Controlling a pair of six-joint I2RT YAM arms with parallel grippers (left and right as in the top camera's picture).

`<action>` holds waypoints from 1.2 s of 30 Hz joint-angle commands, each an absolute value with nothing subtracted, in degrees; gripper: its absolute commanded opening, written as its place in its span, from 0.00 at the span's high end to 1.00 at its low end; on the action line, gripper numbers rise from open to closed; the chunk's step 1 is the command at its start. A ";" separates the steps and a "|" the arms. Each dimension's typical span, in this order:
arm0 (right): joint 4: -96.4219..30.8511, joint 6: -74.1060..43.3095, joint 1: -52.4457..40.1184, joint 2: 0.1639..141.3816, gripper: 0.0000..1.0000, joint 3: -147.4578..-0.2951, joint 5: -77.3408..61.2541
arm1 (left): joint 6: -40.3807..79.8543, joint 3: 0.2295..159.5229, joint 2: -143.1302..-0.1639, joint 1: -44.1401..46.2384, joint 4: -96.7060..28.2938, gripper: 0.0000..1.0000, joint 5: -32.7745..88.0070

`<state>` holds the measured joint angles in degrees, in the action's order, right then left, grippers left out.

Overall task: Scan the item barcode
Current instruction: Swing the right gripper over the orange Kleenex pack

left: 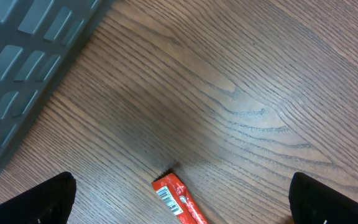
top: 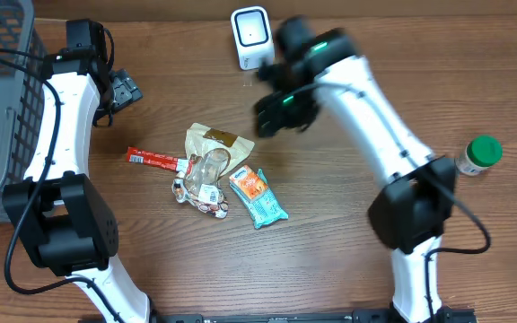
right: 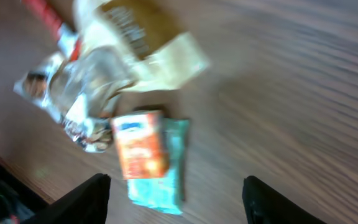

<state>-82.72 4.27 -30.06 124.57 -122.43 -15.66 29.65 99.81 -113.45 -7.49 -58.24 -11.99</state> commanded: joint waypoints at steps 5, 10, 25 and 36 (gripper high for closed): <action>-78.83 4.97 -44.91 123.46 0.36 -115.77 0.10 | 30.00 101.08 -113.12 -7.07 -58.19 0.00 -11.75; -73.82 4.93 -50.26 123.46 0.36 -110.85 11.60 | 30.02 101.08 -113.12 -7.07 -58.19 0.00 -11.75; -76.93 6.46 -37.26 123.44 0.37 -110.08 -8.05 | 30.02 101.08 -113.12 -7.07 -58.19 0.00 -11.75; -77.67 12.51 -30.68 123.46 0.76 -106.28 -25.43 | 30.02 101.08 -113.12 -7.05 -58.19 0.00 -11.77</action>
